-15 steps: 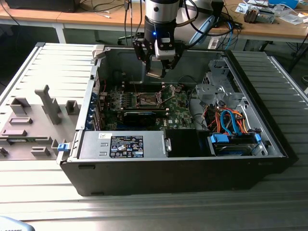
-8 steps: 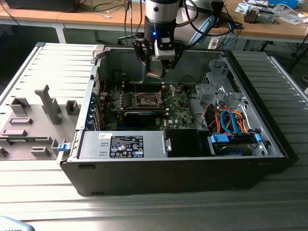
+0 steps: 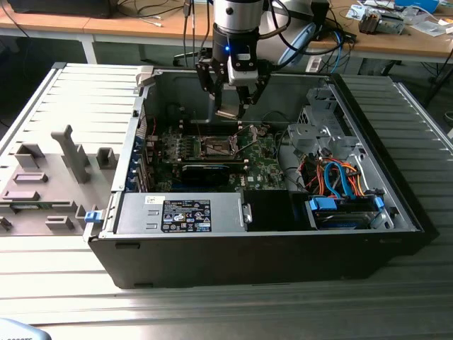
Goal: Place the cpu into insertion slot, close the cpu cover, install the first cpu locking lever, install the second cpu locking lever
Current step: 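Place the cpu into insertion slot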
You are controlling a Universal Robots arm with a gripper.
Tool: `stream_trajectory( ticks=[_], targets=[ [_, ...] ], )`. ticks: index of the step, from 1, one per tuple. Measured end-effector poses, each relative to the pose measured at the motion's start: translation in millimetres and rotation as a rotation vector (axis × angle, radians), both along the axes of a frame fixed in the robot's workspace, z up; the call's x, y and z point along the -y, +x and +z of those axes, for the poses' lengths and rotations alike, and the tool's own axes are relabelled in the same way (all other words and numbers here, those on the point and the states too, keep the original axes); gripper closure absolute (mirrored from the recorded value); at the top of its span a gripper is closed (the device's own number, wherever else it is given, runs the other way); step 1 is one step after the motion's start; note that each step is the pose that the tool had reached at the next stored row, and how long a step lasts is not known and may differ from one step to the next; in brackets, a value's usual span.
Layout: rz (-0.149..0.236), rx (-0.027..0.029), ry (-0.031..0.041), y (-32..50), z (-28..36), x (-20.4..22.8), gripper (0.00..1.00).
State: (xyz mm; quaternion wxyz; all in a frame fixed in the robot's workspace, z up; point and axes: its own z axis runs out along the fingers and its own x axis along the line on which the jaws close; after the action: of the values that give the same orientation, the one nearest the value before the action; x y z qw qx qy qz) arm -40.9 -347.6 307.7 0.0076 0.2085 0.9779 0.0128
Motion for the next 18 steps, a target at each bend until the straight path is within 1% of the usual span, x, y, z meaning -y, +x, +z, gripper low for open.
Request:
stream_trajectory(
  ticks=[6, 18],
  targets=[
    [-0.001, -0.0001, -0.0012, -0.1, 0.0, 0.0, 0.45],
    [-0.02, 0.0, -0.0012, 0.0, -0.1, -0.1, 0.45]
  ],
)
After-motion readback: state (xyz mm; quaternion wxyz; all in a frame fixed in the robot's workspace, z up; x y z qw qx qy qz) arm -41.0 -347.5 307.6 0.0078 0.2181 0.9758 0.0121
